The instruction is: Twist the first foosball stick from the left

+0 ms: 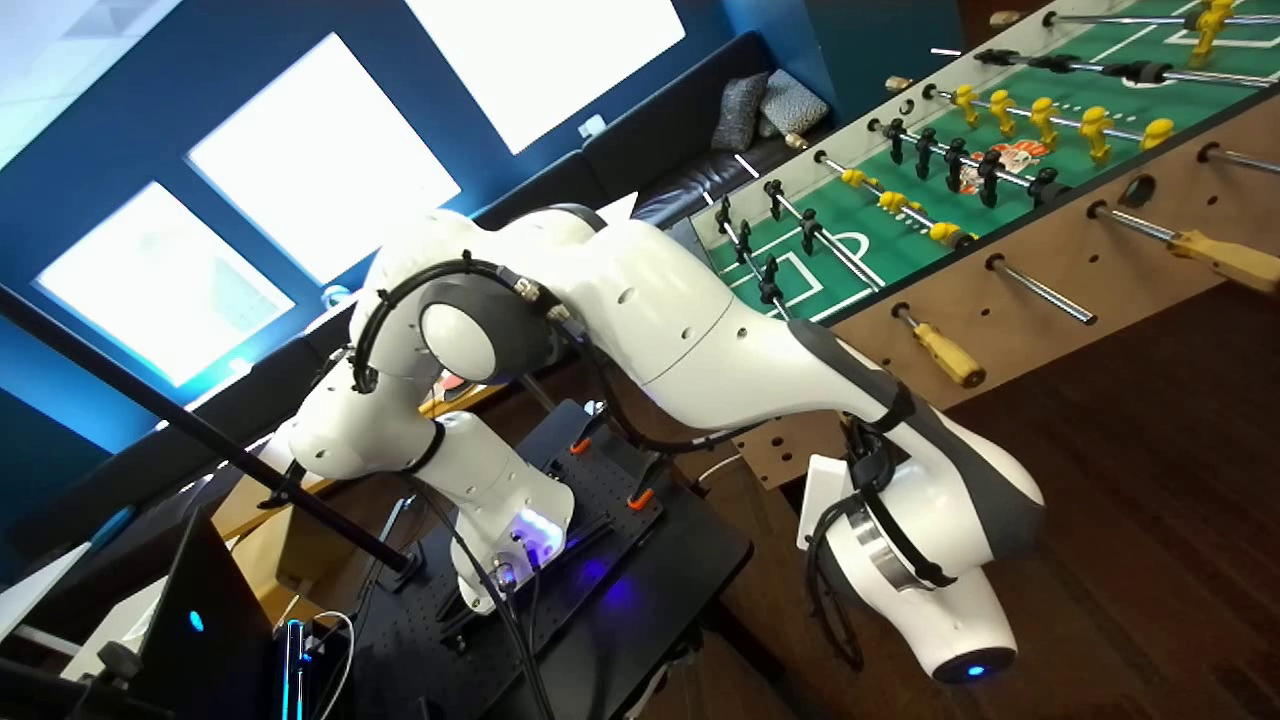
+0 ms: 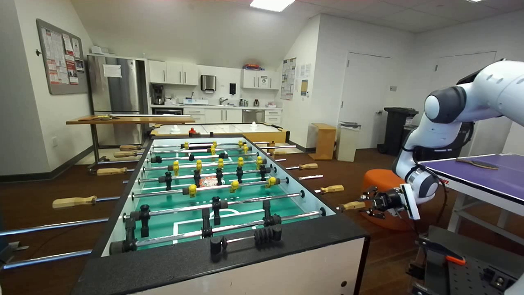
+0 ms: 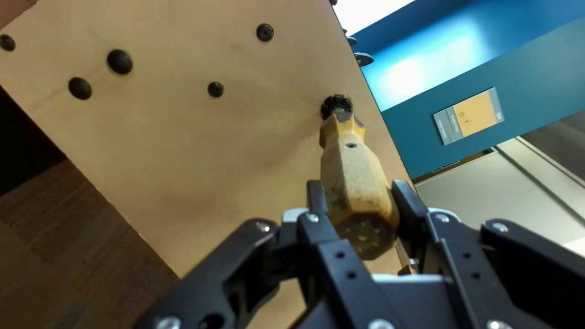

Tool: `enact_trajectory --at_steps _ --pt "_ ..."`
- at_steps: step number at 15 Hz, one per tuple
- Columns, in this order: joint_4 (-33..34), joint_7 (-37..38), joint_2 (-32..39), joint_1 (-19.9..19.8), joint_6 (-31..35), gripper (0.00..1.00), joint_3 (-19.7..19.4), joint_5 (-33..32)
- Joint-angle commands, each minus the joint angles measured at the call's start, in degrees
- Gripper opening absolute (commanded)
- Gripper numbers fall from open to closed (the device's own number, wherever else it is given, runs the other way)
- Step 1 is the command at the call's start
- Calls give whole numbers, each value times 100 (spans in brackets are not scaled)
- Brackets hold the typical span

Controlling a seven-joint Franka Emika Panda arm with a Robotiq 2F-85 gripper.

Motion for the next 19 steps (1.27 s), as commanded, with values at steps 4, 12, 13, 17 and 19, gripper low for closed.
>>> enact_trajectory --at_steps 4,12,13,17,19 --pt "-347 -869 -300 85 586 14 42 736" --pt "-805 -996 -671 457 1802 96 -185 1919" --pt "-886 -906 -760 565 2089 99 -248 2021" --pt "-1325 -218 -1202 991 2692 100 -613 1696" --pt "-1493 58 -1376 1192 2823 100 -794 1445"
